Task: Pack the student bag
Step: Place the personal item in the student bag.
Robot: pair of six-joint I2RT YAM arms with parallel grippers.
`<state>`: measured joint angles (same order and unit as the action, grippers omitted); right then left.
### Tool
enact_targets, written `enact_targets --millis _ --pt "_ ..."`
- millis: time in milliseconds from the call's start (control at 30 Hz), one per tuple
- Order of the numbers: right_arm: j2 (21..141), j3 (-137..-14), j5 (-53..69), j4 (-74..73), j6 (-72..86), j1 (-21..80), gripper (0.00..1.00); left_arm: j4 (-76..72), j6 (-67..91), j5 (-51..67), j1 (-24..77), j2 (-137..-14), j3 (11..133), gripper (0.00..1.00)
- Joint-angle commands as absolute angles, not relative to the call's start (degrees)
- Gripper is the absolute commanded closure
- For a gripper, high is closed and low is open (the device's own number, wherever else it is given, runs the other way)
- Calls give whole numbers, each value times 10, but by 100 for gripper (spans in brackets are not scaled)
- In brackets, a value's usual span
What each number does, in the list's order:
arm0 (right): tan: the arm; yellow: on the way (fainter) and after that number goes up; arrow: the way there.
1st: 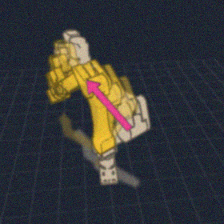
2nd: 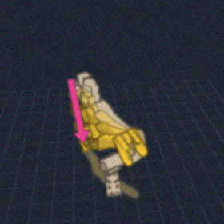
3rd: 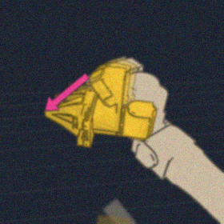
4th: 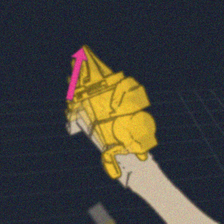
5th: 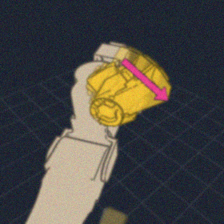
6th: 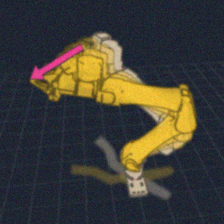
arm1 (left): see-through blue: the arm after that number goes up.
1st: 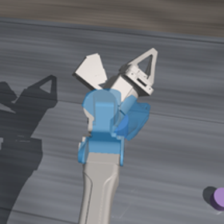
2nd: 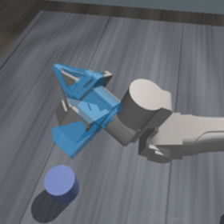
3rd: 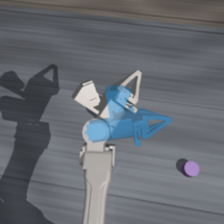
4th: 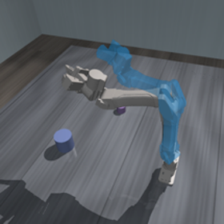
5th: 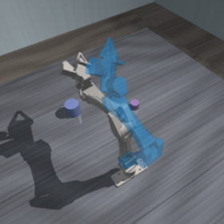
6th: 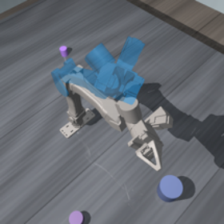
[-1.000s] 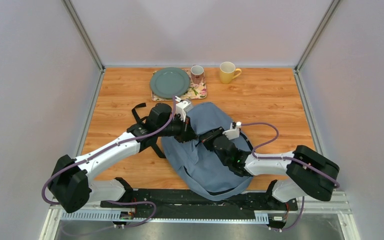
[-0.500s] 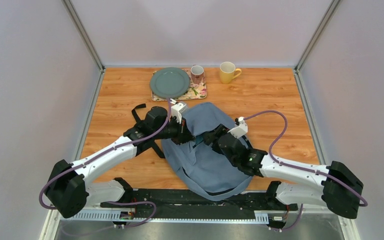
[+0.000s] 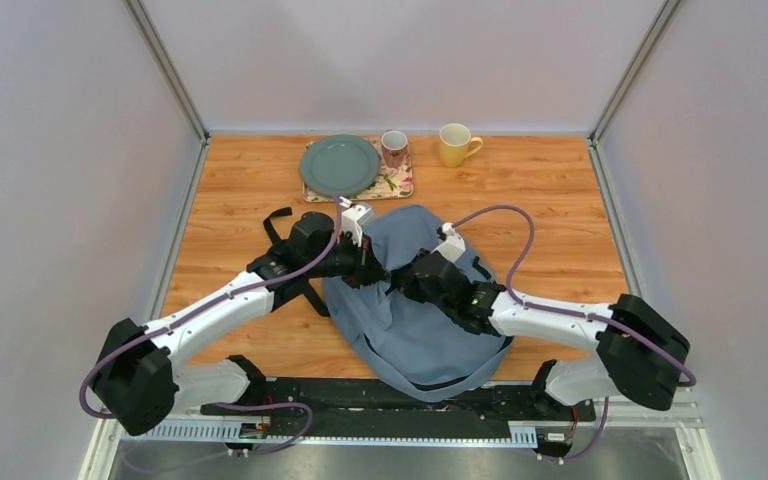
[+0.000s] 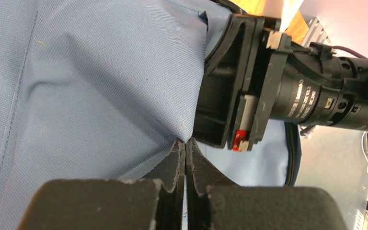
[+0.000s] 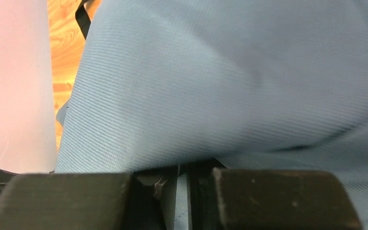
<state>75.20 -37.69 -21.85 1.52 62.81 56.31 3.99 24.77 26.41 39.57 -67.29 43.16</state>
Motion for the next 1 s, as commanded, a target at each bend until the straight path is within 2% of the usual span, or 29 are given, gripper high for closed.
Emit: enact_targets --millis 0,33,100,133,167,200,233,333,467,600,767,967 --pt "793 -431 -186 89 595 560 84 19 245 312 397 -679 445 100" --pt "794 -432 -184 84 592 558 81 24 244 312 397 -682 445 100" --pt "782 -435 -200 40 586 557 68 40 237 302 397 -682 440 100" --pt "777 -437 -207 13 579 556 63 45 236 295 397 -680 439 89" --pt "769 -439 -216 -42 568 557 52 54 235 288 397 -673 434 83" --pt "754 -439 -224 -66 558 558 48 57 233 279 396 -668 432 77" --pt "747 -439 -228 -84 529 556 44 58 232 275 397 -664 429 65" --pt "733 -448 -226 -139 470 555 43 60 229 253 397 -649 413 44" --pt "760 -512 -198 -256 395 551 45 81 230 228 396 -649 411 41" --pt "772 -579 -277 -416 413 554 46 77 243 214 396 -601 389 40" --pt "618 -523 -269 -364 434 547 43 83 211 253 399 -539 381 39" --pt "525 -490 -247 -356 468 531 43 103 126 270 468 -585 404 39"
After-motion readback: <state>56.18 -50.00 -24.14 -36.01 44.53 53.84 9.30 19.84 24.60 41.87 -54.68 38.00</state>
